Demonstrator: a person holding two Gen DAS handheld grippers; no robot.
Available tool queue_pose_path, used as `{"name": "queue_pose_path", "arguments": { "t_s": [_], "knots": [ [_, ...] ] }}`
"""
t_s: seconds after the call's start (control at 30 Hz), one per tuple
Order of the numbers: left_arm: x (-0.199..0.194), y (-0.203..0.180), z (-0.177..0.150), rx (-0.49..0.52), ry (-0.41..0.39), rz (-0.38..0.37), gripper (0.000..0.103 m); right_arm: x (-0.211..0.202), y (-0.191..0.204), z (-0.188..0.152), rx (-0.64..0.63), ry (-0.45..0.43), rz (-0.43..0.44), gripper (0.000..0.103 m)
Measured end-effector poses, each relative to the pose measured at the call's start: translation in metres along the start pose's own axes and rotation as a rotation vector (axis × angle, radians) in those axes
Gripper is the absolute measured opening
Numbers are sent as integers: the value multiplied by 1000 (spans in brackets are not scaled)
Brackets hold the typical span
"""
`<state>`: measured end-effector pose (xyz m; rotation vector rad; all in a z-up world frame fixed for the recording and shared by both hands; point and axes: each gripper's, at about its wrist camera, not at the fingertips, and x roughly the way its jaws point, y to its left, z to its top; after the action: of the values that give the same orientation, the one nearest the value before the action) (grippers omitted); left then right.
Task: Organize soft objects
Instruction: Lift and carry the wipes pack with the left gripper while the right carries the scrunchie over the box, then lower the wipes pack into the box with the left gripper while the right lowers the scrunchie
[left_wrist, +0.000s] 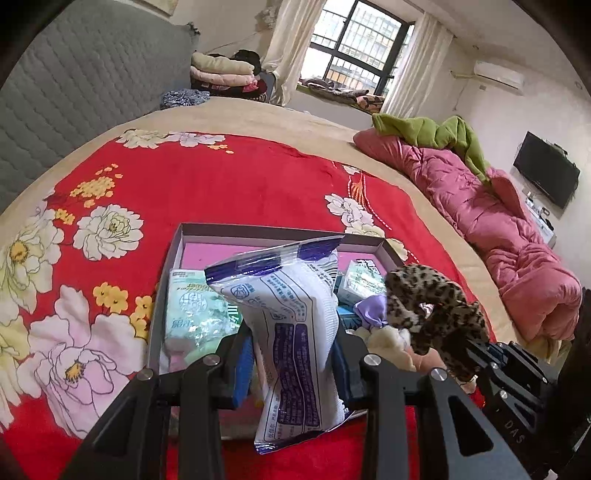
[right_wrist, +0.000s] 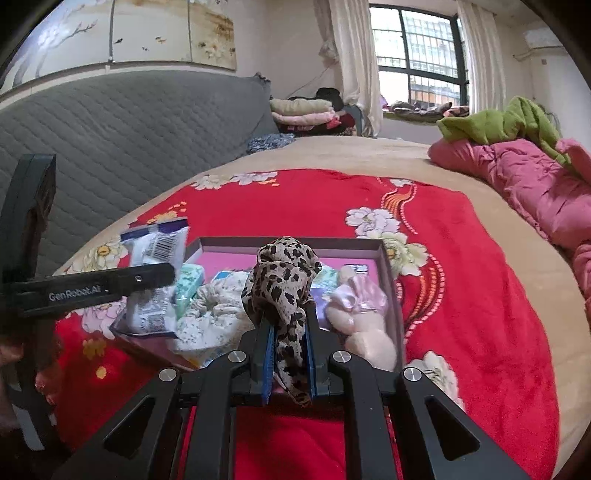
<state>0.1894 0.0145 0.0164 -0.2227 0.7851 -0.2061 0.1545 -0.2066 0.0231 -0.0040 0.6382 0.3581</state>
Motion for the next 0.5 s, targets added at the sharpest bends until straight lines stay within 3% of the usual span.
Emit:
{"name": "queue_pose_path", "arguments": {
  "t_s": [0.3, 0.5],
  "knots": [
    [15, -1, -3, 9, 46, 13, 37, 31, -4, -7, 10, 71, -27, 15],
    [22, 0, -5, 7, 74, 7, 38, 33, -13, -10, 19, 74, -55, 30]
  ]
}}
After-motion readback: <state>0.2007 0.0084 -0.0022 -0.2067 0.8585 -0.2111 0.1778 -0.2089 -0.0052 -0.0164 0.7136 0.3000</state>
